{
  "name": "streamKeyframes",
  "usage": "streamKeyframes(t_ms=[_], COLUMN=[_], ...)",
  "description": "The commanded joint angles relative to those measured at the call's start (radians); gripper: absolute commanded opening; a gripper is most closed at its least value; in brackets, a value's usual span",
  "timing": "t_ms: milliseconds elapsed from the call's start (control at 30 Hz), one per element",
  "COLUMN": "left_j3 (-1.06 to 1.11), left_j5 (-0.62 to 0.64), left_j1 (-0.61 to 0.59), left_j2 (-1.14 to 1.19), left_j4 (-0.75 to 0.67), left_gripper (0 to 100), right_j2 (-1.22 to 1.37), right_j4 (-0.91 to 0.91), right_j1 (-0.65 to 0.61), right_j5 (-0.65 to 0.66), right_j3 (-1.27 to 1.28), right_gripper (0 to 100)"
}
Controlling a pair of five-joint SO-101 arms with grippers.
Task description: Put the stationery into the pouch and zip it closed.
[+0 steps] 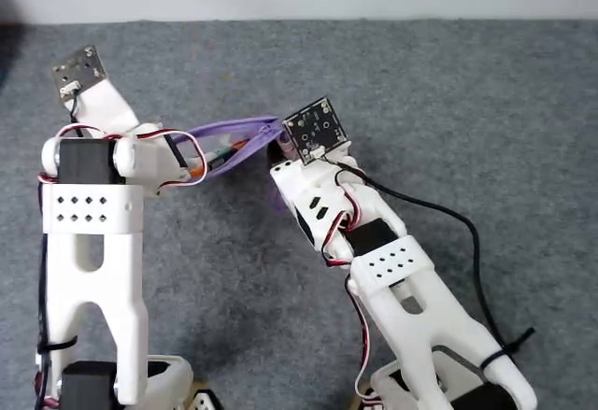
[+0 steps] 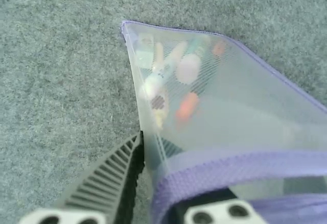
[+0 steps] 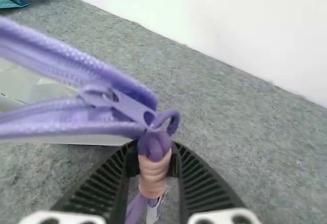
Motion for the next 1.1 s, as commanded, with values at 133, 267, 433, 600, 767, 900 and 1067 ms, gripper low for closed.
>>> streamKeyframes(t_ms=[133, 267, 433, 600, 767, 900, 1067], left_j3=[-0.004, -0.01, -0.025, -0.142, -0.17, -0.119, 0.022], left_j5=[0.008, 0.005, 0.005, 0.003, -0.06, -0.195, -0.367], left_j1=[0.002, -0.002, 0.005, 0.041, 0.21, 0.436, 0.641], left_j2=[-0.002, -0.009, -0.011, -0.009, -0.002, 0.003, 0.002], left_j4=[-0.006, -0.009, -0.101, -0.25, -0.509, -0.743, -0.861], left_gripper=[1, 1, 1, 1, 1, 1, 2], right_j2=[-0.039, -0.162, -0.378, -0.578, -0.699, -0.728, -0.777], right_j4=[0.041, 0.245, 0.553, 0.839, 0.969, 1.078, 1.132], right_j1=[-0.012, -0.021, -0.025, -0.13, -0.249, -0.302, -0.302], right_j5=[-0.005, -0.011, -0.012, -0.014, -0.061, -0.114, -0.13], right_j3=[-0.051, -0.051, -0.051, -0.051, -0.051, -0.051, -0.051], right_gripper=[0.8, 0.8, 0.8, 0.8, 0.8, 0.8, 0.8])
